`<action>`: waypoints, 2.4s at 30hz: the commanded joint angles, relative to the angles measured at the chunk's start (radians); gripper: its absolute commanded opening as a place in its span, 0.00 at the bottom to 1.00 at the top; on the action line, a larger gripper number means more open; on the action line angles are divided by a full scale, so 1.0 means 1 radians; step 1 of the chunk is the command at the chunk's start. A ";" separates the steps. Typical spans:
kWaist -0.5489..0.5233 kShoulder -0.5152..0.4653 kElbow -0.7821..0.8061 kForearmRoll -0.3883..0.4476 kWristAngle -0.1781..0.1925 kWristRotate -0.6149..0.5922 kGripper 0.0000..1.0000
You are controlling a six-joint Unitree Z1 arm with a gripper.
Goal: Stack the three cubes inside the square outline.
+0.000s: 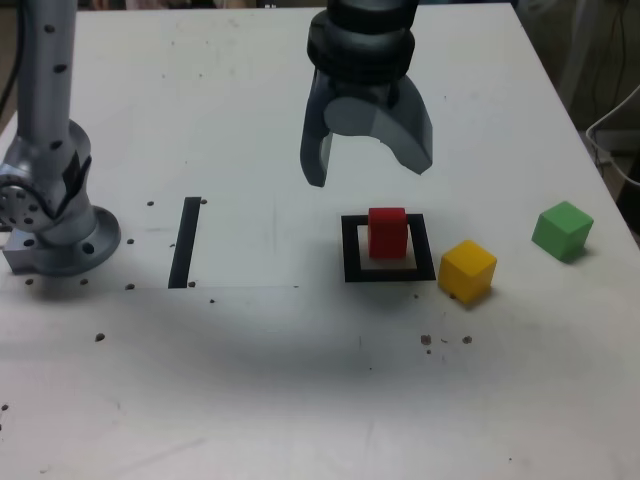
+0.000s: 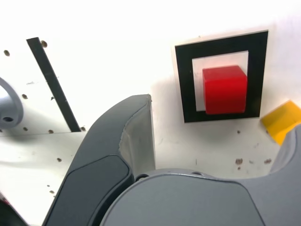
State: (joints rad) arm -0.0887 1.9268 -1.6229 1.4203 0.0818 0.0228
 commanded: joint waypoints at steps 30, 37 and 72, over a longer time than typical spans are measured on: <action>-0.136 0.286 -0.284 -0.078 -0.121 -0.566 0.99; -0.113 0.357 -0.299 -0.107 -0.113 -0.567 0.98; -0.062 0.399 -0.296 -0.105 -0.123 -0.575 0.40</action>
State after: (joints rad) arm -0.1518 2.3222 -1.9190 1.3213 -0.0439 -0.5501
